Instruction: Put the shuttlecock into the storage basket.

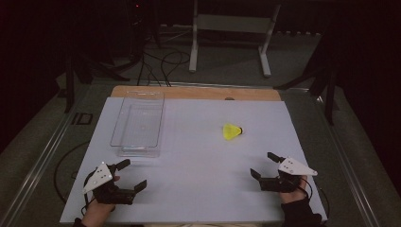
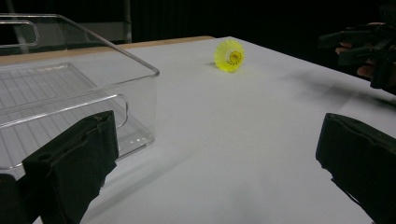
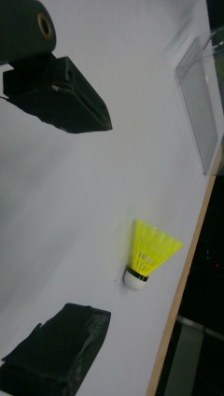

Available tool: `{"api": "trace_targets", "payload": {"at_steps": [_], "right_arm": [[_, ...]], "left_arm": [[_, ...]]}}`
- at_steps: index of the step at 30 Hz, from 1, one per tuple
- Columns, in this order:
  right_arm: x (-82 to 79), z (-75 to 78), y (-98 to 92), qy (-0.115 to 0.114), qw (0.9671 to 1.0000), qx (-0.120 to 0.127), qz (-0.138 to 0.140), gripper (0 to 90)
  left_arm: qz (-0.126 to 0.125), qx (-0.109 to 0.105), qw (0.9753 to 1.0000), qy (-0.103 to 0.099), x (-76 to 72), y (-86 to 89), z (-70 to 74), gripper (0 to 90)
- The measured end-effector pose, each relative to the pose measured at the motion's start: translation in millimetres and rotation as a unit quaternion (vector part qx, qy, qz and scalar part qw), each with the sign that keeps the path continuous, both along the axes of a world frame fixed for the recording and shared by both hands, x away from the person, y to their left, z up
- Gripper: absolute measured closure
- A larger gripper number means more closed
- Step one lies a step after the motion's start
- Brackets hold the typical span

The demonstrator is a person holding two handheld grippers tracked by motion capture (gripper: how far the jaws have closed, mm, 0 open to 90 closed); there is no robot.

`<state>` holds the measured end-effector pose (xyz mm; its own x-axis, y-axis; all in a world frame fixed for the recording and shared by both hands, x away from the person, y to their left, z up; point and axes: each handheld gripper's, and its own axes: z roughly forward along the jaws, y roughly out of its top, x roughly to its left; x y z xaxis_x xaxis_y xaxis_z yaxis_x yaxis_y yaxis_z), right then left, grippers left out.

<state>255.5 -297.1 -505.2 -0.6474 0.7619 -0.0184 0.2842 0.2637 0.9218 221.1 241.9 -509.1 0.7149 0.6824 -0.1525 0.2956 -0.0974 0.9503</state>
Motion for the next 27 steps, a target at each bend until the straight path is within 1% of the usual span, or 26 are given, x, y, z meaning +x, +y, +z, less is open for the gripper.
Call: {"api": "trace_targets", "payload": {"at_steps": [3, 5, 7, 9, 10, 11, 13, 14, 16, 18, 23, 25, 27], "right_arm": [[0.6, -1.6, 1.1, 0.002, 1.0, 0.002, 0.001, 8.5], [-0.4, -0.5, 2.9, -0.002, 1.0, 0.001, 0.001, 8.5], [-2.1, 0.1, 4.6, -0.011, 0.9999, 0.001, 0.008, 8.5], [-2.7, 0.2, 5.1, -0.013, 0.9999, 0.001, 0.007, 8.5], [-3.3, 0.4, 4.9, -0.019, 0.9997, 0.007, 0.014, 8.5], [-3.4, 0.3, 5.2, -0.018, 0.9997, 0.006, 0.013, 8.5], [-3.1, -0.1, 6.3, -0.02, 0.9998, -0.002, 0.008, 8.5], [-2.9, -0.4, 6.4, -0.02, 0.9998, 0.0, 0.011, 8.5], [-3.0, -0.2, 6.6, -0.02, 0.9998, -0.004, 0.008, 8.5], [-3.2, 0.1, 6.4, -0.022, 0.9997, -0.001, 0.007, 8.5], [-3.8, 0.8, 6.4, -0.03, 0.9995, -0.006, 0.006, 8.5], [-3.8, 0.5, 7.1, -0.028, 0.9996, -0.006, 0.008, 8.5], [-3.7, 0.6, 7.5, -0.027, 0.9996, -0.007, 0.006, 8.5]], "left_arm": [[-0.002, 0.002, 1.0, -0.001, -0.5, -0.6, -0.2, 0.0], [-0.002, 0.003, 1.0, -0.001, -0.7, -0.8, -0.1, 0.0], [-0.001, 0.002, 1.0, -0.001, -0.5, -0.6, -0.1, 0.0], [-0.001, 0.002, 1.0, -0.001, -0.4, -0.6, -0.1, 0.0], [0.0, 0.002, 1.0, -0.001, -0.1, -0.8, -0.4, 0.0], [0.0, 0.002, 1.0, 0.0, -0.1, -1.0, -0.5, 0.0], [0.001, 0.003, 1.0, 0.0, 0.0, -1.1, -0.5, 0.0], [0.0, 0.003, 1.0, -0.001, 0.0, -1.1, -0.4, 0.0], [0.001, 0.003, 1.0, -0.001, 0.0, -0.9, -0.4, 0.0], [0.002, 0.003, 1.0, -0.001, 0.1, -0.7, -0.3, 0.0], [0.003, 0.003, 1.0, 0.0, -0.3, -0.8, 2.2, 0.0], [0.002, 0.002, 1.0, 0.0, -0.3, -0.8, 2.6, 0.0], [-0.009, 0.003, 1.0, 0.002, 0.1, -2.5, 7.1, 0.0]]}}
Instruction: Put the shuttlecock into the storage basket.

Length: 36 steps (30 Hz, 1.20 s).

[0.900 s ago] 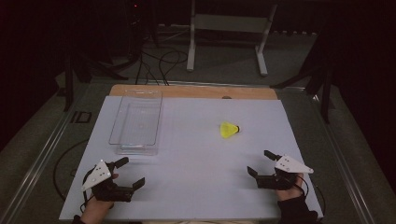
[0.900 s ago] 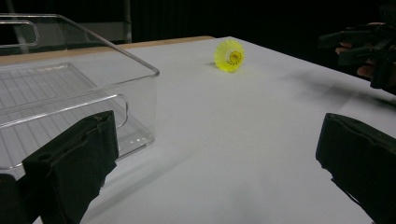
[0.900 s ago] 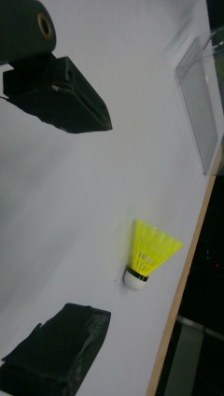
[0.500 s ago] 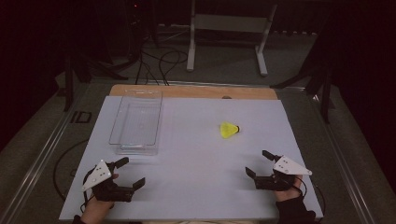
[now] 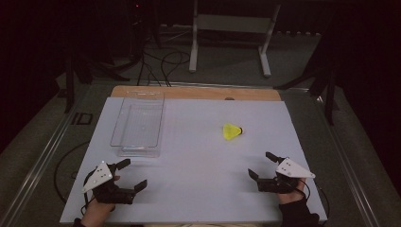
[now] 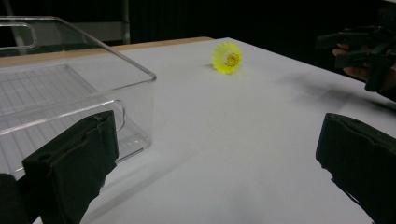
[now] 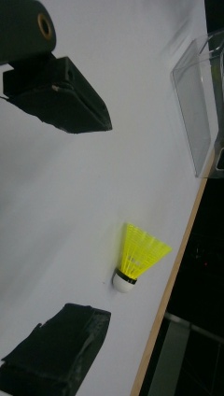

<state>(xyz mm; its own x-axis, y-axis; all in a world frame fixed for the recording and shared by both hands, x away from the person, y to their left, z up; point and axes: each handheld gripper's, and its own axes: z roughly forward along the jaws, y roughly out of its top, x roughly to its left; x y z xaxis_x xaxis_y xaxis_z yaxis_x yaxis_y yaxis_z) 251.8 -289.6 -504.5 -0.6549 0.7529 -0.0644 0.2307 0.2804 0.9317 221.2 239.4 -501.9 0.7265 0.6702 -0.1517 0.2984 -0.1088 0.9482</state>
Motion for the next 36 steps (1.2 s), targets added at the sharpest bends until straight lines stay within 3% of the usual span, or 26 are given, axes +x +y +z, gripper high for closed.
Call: {"api": "trace_targets", "payload": {"at_steps": [5, 10, 13, 17, 24, 25, 26, 27, 33, 36], "right_arm": [[0.2, 0.0, -0.2, 0.0, 1.0, 0.0, -0.003, 8.5], [-0.5, 0.7, 0.8, 0.0, 1.0, -0.003, 0.0, 8.5], [-0.6, 0.7, 1.3, 0.001, 1.0, -0.001, 0.001, 8.5], [0.0, 0.4, 0.9, 0.002, 1.0, -0.001, 0.004, 8.5], [-0.3, 0.6, 0.9, 0.003, 1.0, 0.0, 0.004, 8.5], [-0.2, 0.6, 0.8, 0.003, 1.0, -0.001, 0.004, 8.5], [-0.2, 0.6, 0.8, 0.003, 1.0, -0.001, 0.004, 8.5], [-0.1, 0.5, 0.8, 0.003, 1.0, 0.0, 0.005, 8.5], [0.1, 0.4, 1.2, 0.004, 1.0, 0.001, 0.008, 8.5], [-0.3, 0.7, 1.3, 0.005, 1.0, 0.0, 0.007, 8.5]], "left_arm": [[-0.031, 0.012, 0.9994, 0.011, 3.8, -3.4, 11.4, 0.0], [-0.074, 0.042, 0.9962, 0.02, 9.0, -5.3, 32.9, 0.0], [-0.086, 0.054, 0.9946, 0.022, 11.6, -5.7, 40.0, 0.0], [-0.124, 0.097, 0.9868, 0.036, 17.9, -12.8, 51.5, 0.0], [-0.156, 0.144, 0.9758, 0.051, 27.3, -23.5, 64.3, 0.0], [-0.162, 0.155, 0.9731, 0.052, 28.3, -25.4, 67.1, 0.0], [-0.162, 0.155, 0.9731, 0.052, 28.3, -25.4, 67.1, 0.0], [-0.17, 0.167, 0.9697, 0.055, 29.7, -28.1, 70.4, 0.0], [-0.19, 0.209, 0.9558, 0.082, 34.8, -37.1, 77.8, 0.0], [-0.203, 0.227, 0.9475, 0.097, 36.5, -41.3, 80.1, 0.0]]}}
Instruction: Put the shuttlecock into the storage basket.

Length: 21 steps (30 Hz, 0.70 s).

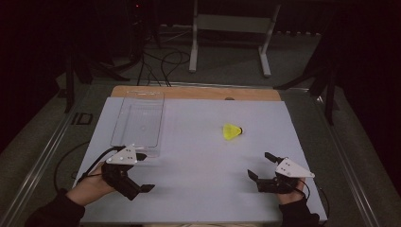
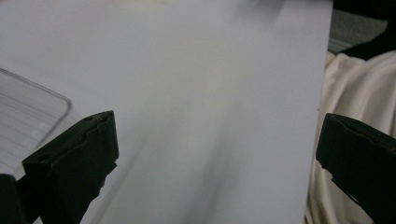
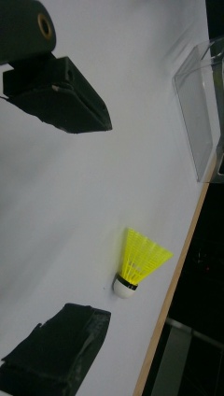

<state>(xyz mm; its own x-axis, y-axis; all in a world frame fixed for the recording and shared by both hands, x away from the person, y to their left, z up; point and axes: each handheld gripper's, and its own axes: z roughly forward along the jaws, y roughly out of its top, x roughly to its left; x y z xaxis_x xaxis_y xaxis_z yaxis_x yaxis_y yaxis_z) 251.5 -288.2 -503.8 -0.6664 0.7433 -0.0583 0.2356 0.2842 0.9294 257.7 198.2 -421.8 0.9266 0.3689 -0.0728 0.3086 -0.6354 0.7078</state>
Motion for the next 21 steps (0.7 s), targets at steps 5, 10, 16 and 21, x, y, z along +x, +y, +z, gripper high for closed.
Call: {"api": "trace_targets", "payload": {"at_steps": [5, 10, 16, 21], "right_arm": [[0.3, -0.2, -0.1, 0.001, 1.0, 0.0, 0.001, 8.5], [0.4, -0.1, -0.2, 0.001, 1.0, 0.0, 0.001, 8.5], [0.7, -0.7, 0.0, 0.004, 1.0, -0.002, 0.003, 8.5], [0.7, -0.6, -0.2, 0.004, 1.0, 0.0, 0.002, 8.5]], "left_arm": [[-0.012, 0.043, 0.9988, 0.021, 3.7, -8.8, 1.0, 0.0], [-0.032, 0.081, 0.9955, 0.038, 8.0, -17.9, 0.7, 0.0], [-0.056, 0.126, 0.9889, 0.056, 12.1, -32.7, -0.3, 0.0], [-0.072, 0.155, 0.9828, 0.07, 15.1, -43.7, -0.1, 0.0]]}}
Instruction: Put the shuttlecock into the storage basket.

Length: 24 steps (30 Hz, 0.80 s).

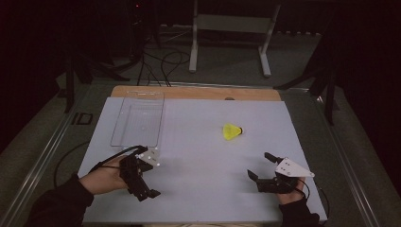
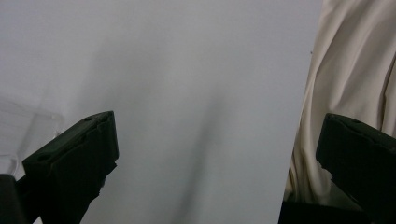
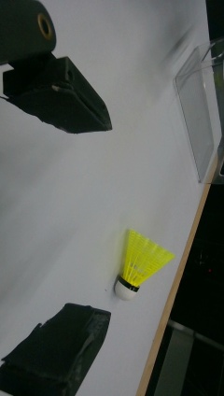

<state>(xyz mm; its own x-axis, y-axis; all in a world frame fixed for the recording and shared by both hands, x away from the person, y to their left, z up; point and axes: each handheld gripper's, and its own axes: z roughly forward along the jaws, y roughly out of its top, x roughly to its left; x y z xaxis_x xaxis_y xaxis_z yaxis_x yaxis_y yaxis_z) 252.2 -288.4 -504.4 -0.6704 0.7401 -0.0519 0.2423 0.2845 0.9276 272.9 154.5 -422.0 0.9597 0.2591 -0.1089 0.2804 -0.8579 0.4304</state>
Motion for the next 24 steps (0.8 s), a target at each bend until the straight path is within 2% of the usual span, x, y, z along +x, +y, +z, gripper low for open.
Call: {"api": "trace_targets", "payload": {"at_steps": [3, 6, 8, 9, 10, 15, 16, 20, 24], "right_arm": [[0.0, -0.1, 0.1, 0.002, 1.0, 0.0, -0.001, 8.5], [0.2, -0.2, 0.1, 0.002, 1.0, -0.002, 0.0, 8.5], [0.2, -0.2, 0.2, 0.002, 1.0, -0.002, -0.001, 8.5], [0.3, -0.3, 0.1, 0.002, 1.0, -0.003, -0.001, 8.5], [0.3, -0.3, 0.1, 0.002, 1.0, -0.002, -0.001, 8.5], [0.4, -0.5, 0.1, 0.002, 1.0, -0.003, -0.002, 8.5], [0.7, -0.6, -0.1, 0.002, 1.0, -0.003, -0.001, 8.5], [1.0, -0.8, -0.2, 0.002, 1.0, -0.002, -0.001, 8.5], [0.7, -0.7, 0.2, 0.002, 1.0, -0.002, -0.001, 8.5]], "left_arm": [[-0.006, 0.018, 0.9998, 0.006, 0.6, -5.8, -0.7, 0.0], [-0.006, 0.045, 0.9989, 0.011, 1.3, -12.2, -0.5, 0.0], [-0.003, 0.056, 0.9984, 0.01, 0.5, -17.0, 0.3, 0.0], [-0.003, 0.061, 0.998, 0.018, 0.9, -19.1, 1.0, 0.0], [-0.003, 0.064, 0.9978, 0.017, 1.1, -21.0, 1.7, 0.0], [0.018, 0.09, 0.9955, 0.023, 4.1, -30.4, 1.0, 0.0], [0.027, 0.096, 0.9948, 0.018, 5.6, -32.7, 0.9, 0.0], [0.054, 0.106, 0.9926, 0.024, 11.0, -38.2, 0.3, 0.0], [0.058, 0.104, 0.9926, 0.025, 14.0, -42.4, 0.5, 0.0]]}}
